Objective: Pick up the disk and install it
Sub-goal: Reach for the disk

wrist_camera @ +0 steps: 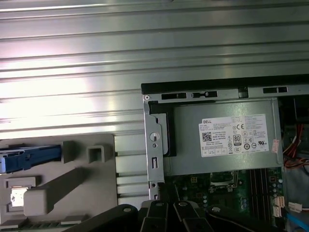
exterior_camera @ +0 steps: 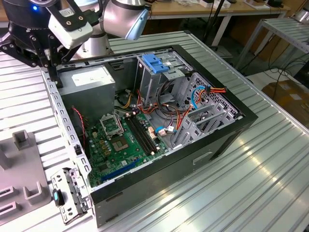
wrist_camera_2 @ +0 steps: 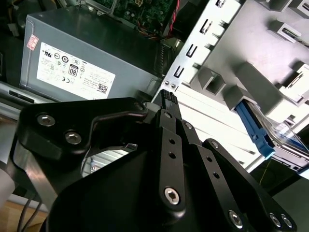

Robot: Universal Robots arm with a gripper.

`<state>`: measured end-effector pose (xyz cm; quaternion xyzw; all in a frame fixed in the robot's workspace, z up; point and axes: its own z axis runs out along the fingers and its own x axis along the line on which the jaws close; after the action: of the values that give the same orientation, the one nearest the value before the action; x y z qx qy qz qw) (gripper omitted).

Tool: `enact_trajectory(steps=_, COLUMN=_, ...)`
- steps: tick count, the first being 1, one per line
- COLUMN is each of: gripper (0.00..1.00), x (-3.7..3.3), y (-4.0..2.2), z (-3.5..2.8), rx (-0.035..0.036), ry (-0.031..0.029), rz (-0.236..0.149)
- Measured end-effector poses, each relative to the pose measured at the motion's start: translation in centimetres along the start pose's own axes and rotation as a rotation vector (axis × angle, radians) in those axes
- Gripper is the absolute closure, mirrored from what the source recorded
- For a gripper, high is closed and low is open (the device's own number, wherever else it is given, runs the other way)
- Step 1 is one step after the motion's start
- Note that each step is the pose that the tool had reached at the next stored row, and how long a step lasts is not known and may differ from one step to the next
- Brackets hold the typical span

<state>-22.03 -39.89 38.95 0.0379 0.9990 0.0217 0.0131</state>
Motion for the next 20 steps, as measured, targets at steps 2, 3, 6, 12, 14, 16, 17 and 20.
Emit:
enact_trajectory(steps=2, gripper=0.89, x=0.17, y=-0.01, z=0.0, rx=0.0, ry=0.0, rz=0.0)
enact_trajectory(steps=3, gripper=0.89, x=0.24, y=-0.02, z=0.0, rx=0.0, ry=0.0, rz=0.0)
enact_trajectory(steps=6, gripper=0.89, x=0.7, y=-0.05, z=0.02, rx=0.0, ry=0.0, rz=0.0)
enact_trajectory(steps=12, gripper=0.89, x=1.41, y=-0.11, z=0.03, rx=0.0, ry=0.0, rz=0.0)
enact_trajectory(steps=14, gripper=0.89, x=1.58, y=-0.12, z=0.03, rx=0.0, ry=0.0, rz=0.0)
enact_trajectory(steps=16, gripper=0.89, x=1.73, y=-0.13, z=0.04, rx=0.0, ry=0.0, rz=0.0)
enact_trajectory(steps=17, gripper=0.89, x=1.8, y=-0.14, z=0.04, rx=0.0, ry=0.0, rz=0.0)
enact_trajectory(steps=20, gripper=0.89, x=2.15, y=-0.17, z=0.03, rx=0.0001, ry=0.0001, rz=0.0)
